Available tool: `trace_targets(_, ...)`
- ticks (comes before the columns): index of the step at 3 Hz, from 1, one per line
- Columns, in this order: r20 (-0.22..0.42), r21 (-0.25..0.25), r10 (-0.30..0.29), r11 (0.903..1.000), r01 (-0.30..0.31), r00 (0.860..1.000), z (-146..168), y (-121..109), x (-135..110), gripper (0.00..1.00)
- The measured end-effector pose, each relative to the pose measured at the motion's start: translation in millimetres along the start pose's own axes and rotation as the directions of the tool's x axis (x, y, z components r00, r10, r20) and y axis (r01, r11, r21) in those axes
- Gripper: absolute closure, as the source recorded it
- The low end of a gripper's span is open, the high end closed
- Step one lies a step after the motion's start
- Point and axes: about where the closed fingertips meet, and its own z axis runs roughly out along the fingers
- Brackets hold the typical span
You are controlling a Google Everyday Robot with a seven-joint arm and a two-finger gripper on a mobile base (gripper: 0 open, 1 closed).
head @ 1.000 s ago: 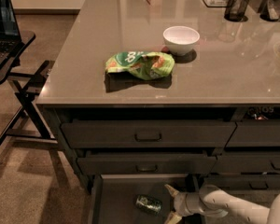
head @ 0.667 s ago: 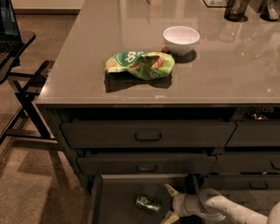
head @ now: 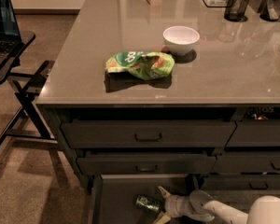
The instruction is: Pick green can from bottom drawer and place on counter
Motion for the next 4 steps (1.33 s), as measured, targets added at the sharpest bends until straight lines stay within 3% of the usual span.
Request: trace_targets(4, 0.0, 0.0, 0.0, 1.0, 0.0, 1.0, 0.1, 0.1, 0.0, 0.89)
